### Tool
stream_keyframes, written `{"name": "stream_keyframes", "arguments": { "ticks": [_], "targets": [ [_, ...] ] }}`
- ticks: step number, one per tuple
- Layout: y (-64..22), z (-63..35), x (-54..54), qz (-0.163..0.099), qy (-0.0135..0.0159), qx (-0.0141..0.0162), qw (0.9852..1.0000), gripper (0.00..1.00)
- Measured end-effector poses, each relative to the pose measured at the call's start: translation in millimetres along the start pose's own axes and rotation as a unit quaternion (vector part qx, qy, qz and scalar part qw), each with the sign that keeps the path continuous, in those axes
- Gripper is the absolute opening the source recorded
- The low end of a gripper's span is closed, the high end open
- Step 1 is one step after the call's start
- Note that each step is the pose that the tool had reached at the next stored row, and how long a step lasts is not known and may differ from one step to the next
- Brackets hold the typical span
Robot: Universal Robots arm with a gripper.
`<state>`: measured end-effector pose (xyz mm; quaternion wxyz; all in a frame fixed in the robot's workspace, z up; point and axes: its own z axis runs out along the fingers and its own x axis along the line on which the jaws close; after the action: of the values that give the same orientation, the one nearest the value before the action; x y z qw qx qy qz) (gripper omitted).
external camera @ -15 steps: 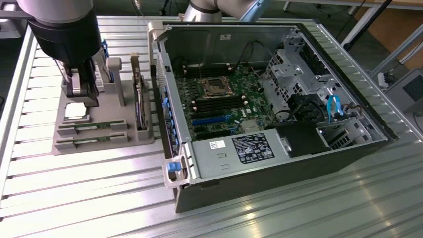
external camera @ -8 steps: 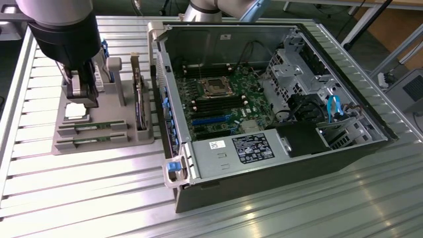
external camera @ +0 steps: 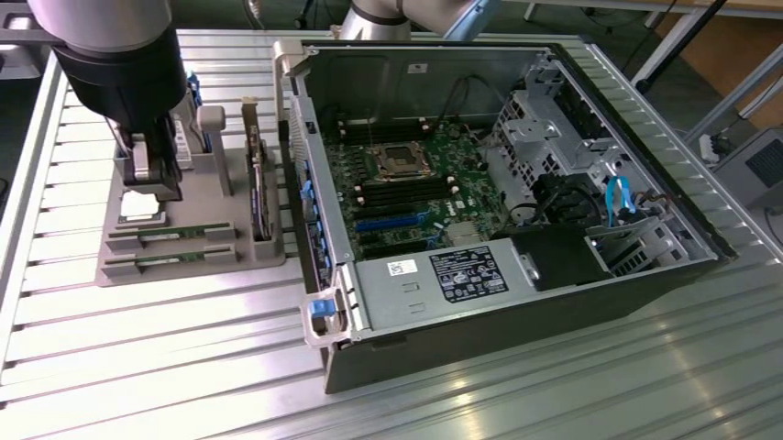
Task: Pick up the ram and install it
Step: 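Pick up the ram and move it above insertion slot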
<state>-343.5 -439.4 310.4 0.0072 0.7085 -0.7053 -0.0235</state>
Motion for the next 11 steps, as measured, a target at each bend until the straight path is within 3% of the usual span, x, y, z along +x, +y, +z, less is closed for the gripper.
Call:
{"name": "stream_keyframes", "arguments": {
  "ticks": [11],
  "targets": [
    [0.6, 4.5, 0.3, 0.0, 0.0, 0.0, 1.0, 0.3]
  ]
}}
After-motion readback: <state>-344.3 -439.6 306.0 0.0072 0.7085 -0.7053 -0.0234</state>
